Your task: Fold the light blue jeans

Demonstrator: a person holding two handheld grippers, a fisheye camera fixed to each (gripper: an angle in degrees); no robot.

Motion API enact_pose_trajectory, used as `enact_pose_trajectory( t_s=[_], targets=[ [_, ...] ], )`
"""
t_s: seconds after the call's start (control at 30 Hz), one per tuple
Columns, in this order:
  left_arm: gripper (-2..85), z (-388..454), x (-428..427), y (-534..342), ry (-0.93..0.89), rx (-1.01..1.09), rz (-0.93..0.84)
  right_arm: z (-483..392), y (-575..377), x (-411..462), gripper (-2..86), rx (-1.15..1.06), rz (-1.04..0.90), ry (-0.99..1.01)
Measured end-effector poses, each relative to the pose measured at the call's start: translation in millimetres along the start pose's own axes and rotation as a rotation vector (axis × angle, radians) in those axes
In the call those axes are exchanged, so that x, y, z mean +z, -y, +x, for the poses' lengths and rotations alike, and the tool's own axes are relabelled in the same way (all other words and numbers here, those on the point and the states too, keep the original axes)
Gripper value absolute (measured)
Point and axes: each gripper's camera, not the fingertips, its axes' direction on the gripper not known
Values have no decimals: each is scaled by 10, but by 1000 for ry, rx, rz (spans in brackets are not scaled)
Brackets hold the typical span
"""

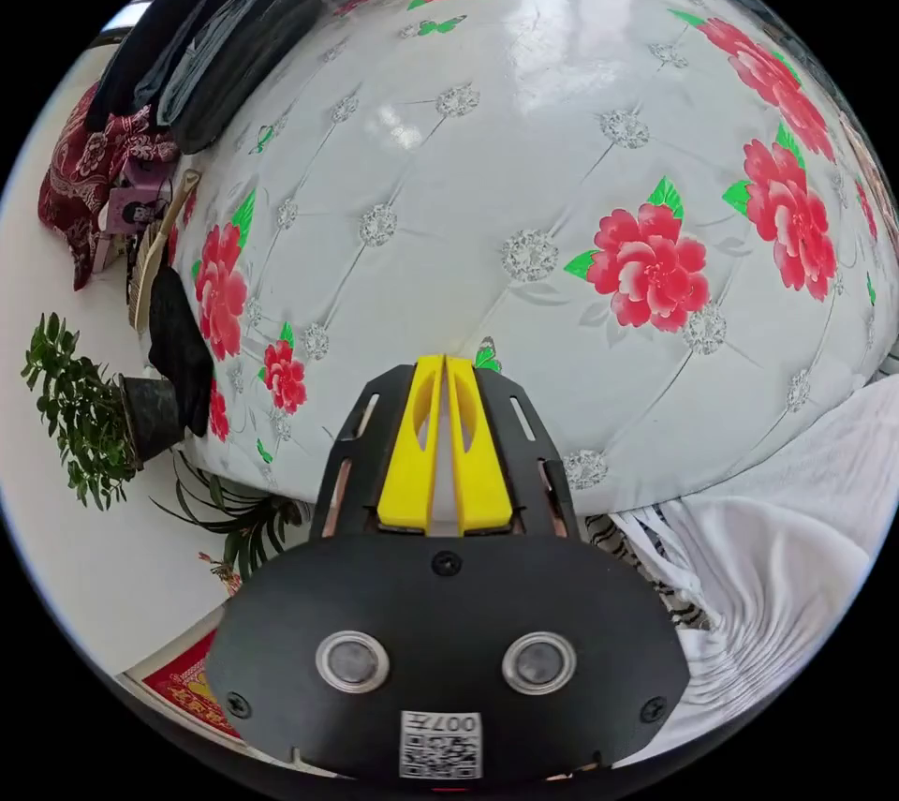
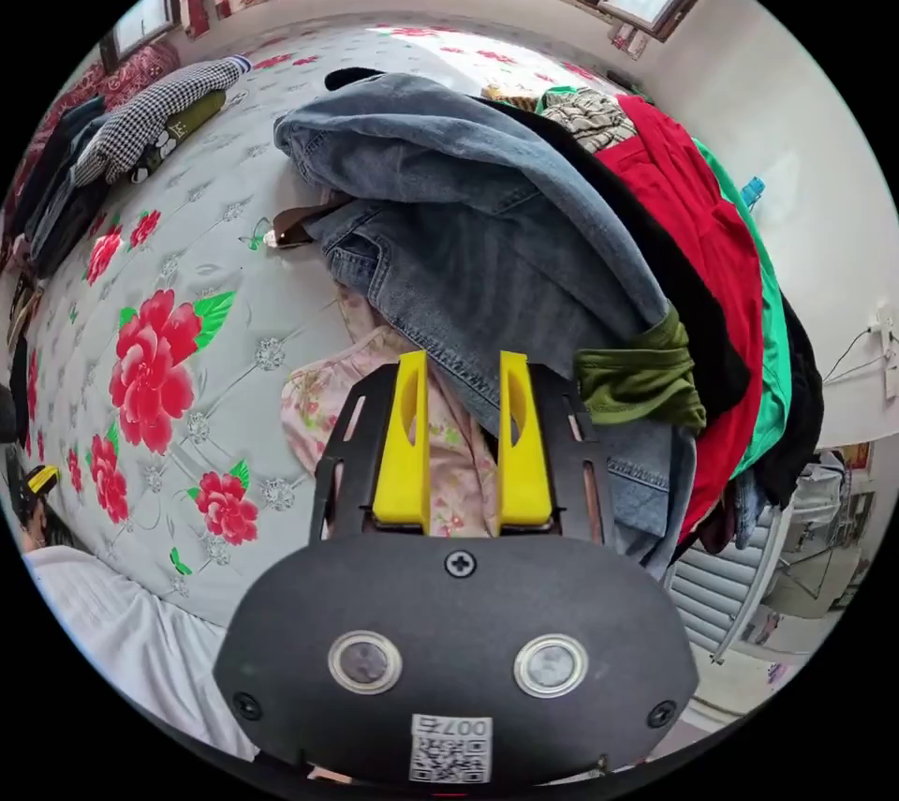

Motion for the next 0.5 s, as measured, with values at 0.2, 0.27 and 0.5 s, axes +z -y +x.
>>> enact_pose_trajectory(
  t_s=[0.2,0.27,0.5],
  targets=[
    [-10,-229,165,-247,-137,-200,-16,492,428,383,39,42,-134,55],
    [-10,-285,175,-405,-279,-240,42,689,479,196,20,56,-90,115],
    [-9,-300,352,-933,-513,-215,188,956,351,-1210,-1,-19,319,431]
  ],
)
